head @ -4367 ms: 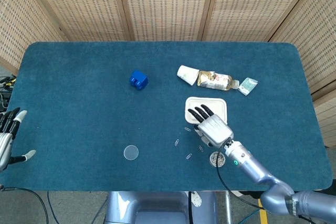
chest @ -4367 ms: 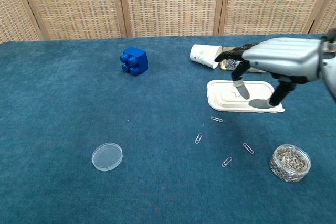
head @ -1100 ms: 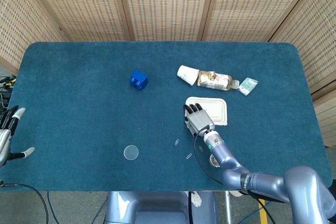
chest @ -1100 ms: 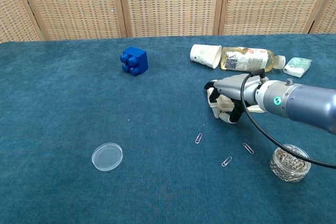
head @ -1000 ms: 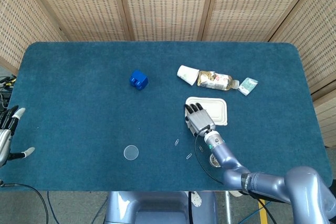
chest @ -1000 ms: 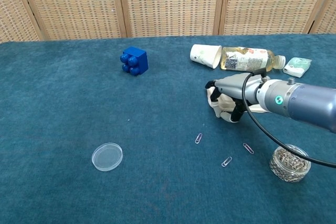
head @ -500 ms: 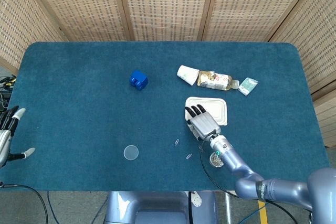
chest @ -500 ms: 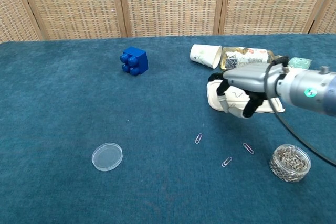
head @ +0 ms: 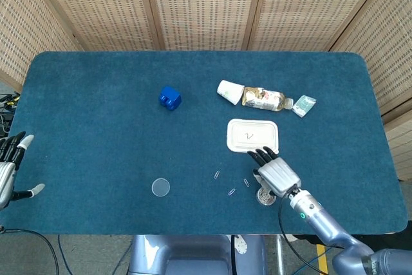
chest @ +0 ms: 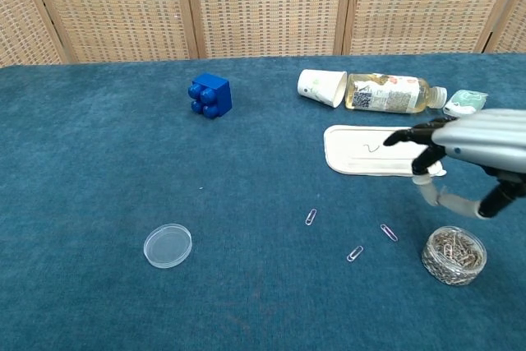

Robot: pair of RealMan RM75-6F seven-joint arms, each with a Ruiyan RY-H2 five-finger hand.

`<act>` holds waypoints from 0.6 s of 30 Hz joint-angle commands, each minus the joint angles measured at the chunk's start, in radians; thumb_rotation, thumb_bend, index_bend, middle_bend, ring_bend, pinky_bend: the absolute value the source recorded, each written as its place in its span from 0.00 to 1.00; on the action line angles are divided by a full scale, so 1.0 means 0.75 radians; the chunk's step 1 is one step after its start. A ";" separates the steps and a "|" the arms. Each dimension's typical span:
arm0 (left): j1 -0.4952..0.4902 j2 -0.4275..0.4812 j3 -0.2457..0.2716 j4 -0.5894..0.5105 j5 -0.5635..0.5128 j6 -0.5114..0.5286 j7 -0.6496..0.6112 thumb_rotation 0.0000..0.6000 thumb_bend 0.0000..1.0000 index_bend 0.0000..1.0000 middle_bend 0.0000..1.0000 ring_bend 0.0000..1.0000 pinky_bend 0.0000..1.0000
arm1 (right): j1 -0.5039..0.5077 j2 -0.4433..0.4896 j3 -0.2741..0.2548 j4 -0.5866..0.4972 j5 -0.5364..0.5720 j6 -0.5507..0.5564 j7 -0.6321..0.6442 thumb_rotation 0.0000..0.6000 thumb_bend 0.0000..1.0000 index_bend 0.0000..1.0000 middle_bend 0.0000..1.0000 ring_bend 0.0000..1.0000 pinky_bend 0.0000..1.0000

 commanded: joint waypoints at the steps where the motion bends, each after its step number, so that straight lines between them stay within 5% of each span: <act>1: 0.002 -0.001 0.002 -0.001 0.003 0.003 0.003 1.00 0.01 0.00 0.00 0.00 0.00 | -0.043 0.015 -0.041 0.019 -0.065 0.013 0.042 1.00 0.50 0.66 0.03 0.00 0.01; 18: -0.001 -0.007 0.002 0.000 -0.002 -0.005 0.016 1.00 0.01 0.00 0.00 0.00 0.00 | -0.096 -0.040 -0.032 0.056 -0.161 -0.028 0.030 1.00 0.50 0.66 0.04 0.00 0.01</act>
